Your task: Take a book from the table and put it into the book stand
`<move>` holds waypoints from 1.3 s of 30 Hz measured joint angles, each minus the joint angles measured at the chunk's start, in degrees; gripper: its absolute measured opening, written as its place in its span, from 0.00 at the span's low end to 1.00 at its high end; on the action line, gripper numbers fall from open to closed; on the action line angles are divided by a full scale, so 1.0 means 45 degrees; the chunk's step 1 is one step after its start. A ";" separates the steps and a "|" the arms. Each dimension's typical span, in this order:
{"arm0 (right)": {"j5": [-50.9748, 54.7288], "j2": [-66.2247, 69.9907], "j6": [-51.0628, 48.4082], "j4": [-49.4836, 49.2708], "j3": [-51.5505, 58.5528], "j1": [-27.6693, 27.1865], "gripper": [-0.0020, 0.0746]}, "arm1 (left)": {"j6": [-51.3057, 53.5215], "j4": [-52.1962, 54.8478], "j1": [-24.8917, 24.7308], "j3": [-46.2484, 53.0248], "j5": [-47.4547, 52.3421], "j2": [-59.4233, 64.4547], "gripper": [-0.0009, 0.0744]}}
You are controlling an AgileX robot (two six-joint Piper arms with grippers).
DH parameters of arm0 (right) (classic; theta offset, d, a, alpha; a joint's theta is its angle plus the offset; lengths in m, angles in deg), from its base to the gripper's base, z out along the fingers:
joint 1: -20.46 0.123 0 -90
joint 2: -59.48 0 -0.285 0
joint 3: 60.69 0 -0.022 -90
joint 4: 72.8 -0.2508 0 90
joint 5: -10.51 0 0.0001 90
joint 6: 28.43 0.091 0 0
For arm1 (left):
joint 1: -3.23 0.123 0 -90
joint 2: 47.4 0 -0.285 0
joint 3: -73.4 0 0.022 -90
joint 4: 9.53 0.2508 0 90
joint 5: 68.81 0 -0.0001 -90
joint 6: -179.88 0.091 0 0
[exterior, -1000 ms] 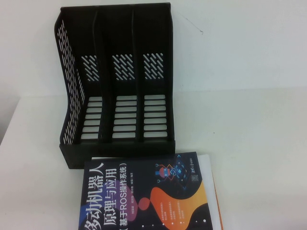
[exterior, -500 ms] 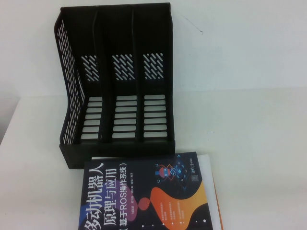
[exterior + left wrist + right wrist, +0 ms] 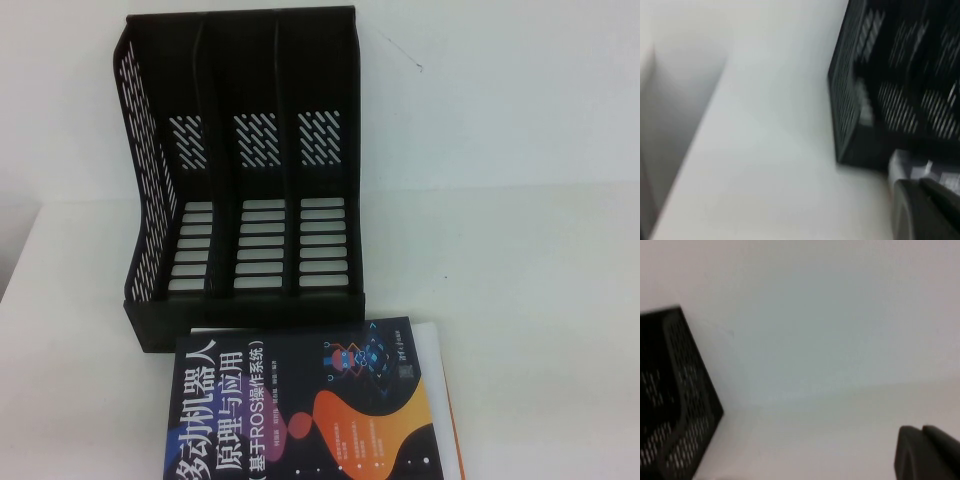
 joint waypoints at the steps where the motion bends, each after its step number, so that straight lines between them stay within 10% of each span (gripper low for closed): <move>1: 0.1194 0.0317 0.0000 -0.0059 -0.0460 0.0000 0.02 | -0.0148 0.0000 0.0000 -0.0028 0.0142 0.0400 0.01; 12: 0.6483 0.7328 -0.3515 -0.3985 -0.4397 0.0000 0.02 | 0.0315 -0.2647 0.0000 -0.1812 0.2188 0.6089 0.01; 18: 0.5502 1.1858 -0.7761 -0.8031 -0.4770 0.0326 0.03 | 0.3982 -0.6670 0.0000 -0.2284 0.2652 0.8655 0.01; 24: 0.3269 1.5178 -0.8537 -0.9244 -0.4903 0.3252 0.03 | 0.6540 -0.9611 0.0000 -0.2496 0.2717 1.0336 0.01; 33: 0.2213 1.8897 -0.8537 -0.9399 -0.6823 0.5675 0.03 | 0.6917 -1.0133 0.0037 -0.3197 0.3168 1.1083 0.01; 39: 0.1997 2.0209 -0.8640 -0.9399 -0.7786 0.5675 0.03 | 0.7353 -1.0153 0.2012 -0.3423 0.3422 1.1188 0.01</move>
